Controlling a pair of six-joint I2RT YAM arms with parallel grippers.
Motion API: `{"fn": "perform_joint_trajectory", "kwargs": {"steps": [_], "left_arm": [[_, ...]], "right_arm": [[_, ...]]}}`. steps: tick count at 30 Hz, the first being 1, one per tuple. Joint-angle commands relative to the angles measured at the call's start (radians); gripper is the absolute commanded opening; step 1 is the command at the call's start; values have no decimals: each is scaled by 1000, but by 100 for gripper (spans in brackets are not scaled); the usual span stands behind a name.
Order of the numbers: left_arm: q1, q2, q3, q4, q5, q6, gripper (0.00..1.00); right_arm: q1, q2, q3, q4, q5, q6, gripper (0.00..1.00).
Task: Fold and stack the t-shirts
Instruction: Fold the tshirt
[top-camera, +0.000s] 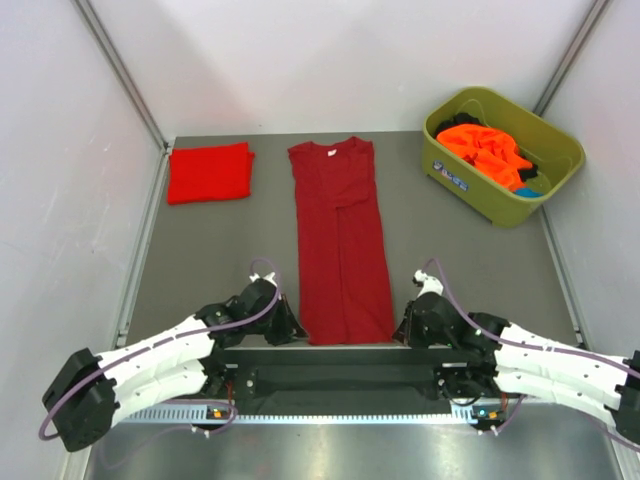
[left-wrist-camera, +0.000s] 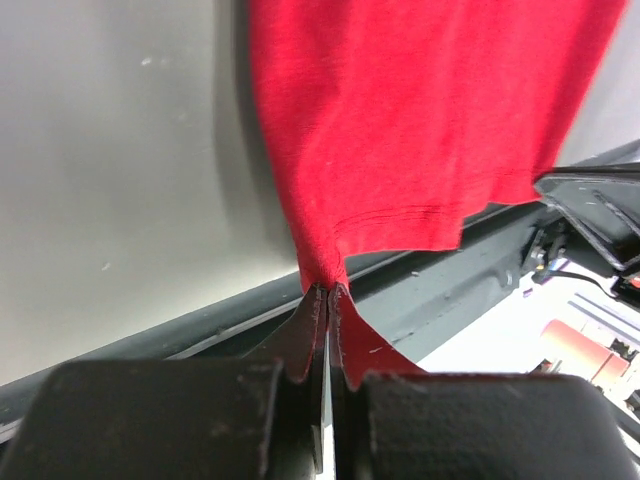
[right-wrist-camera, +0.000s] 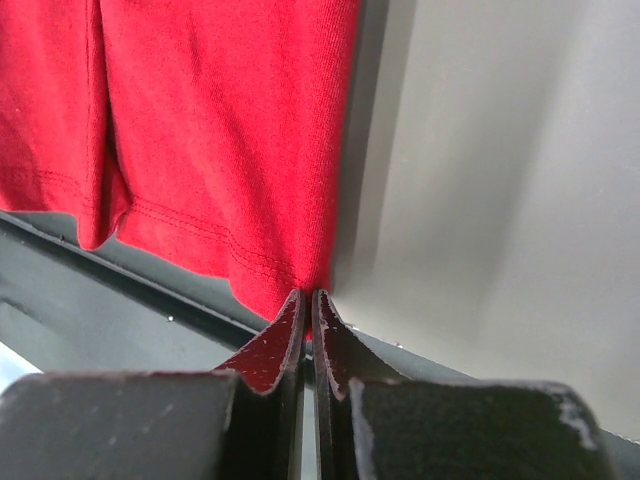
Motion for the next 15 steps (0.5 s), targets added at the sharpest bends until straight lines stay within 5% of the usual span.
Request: {"fn": "perform_joint_trajectory", "kwargs": {"steps": [1, 9, 15], "left_arm": [[0, 26, 13, -8, 8, -17, 0], [49, 78, 117, -83, -44, 55, 0], [231, 170, 210, -85, 62, 179, 0]], "right_arm": [[22, 12, 66, -4, 34, 4, 0], [14, 109, 193, -47, 123, -78, 0], [-82, 245, 302, -24, 97, -210, 0]]}}
